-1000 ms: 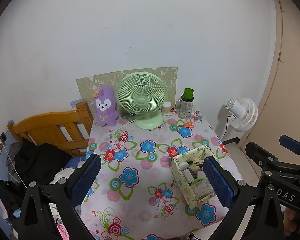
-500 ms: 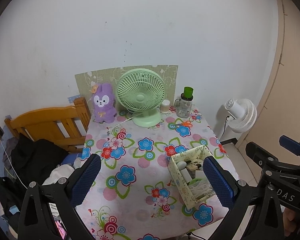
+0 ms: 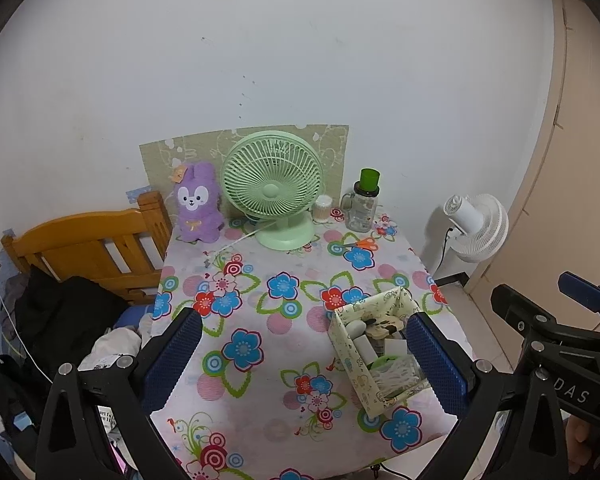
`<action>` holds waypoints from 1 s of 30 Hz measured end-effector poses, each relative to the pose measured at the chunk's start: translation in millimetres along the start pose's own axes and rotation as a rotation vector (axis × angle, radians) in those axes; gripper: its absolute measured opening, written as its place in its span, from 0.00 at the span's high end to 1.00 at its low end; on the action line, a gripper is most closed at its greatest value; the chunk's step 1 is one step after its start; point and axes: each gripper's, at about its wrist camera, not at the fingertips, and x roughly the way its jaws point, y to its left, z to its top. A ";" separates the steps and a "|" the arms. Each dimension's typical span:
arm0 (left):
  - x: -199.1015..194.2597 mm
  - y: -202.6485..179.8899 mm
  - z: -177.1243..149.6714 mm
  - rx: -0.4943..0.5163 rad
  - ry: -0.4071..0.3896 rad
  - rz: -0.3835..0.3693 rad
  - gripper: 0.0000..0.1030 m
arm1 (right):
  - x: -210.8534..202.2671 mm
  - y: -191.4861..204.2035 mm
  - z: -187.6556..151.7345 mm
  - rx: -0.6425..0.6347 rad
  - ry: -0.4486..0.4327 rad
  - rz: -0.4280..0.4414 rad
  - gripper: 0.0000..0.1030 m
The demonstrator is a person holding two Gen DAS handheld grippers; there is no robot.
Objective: Organize rigid objects
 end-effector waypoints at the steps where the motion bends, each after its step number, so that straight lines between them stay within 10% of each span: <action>1: 1.1 -0.2 0.0 0.000 0.003 -0.001 0.00 | 0.9 -0.1 0.0 0.000 0.001 -0.002 0.05; 30: 20.7 -0.8 -1.6 -0.009 -0.001 -0.020 0.00 | 18.8 2.4 4.3 -0.024 0.017 -0.021 0.05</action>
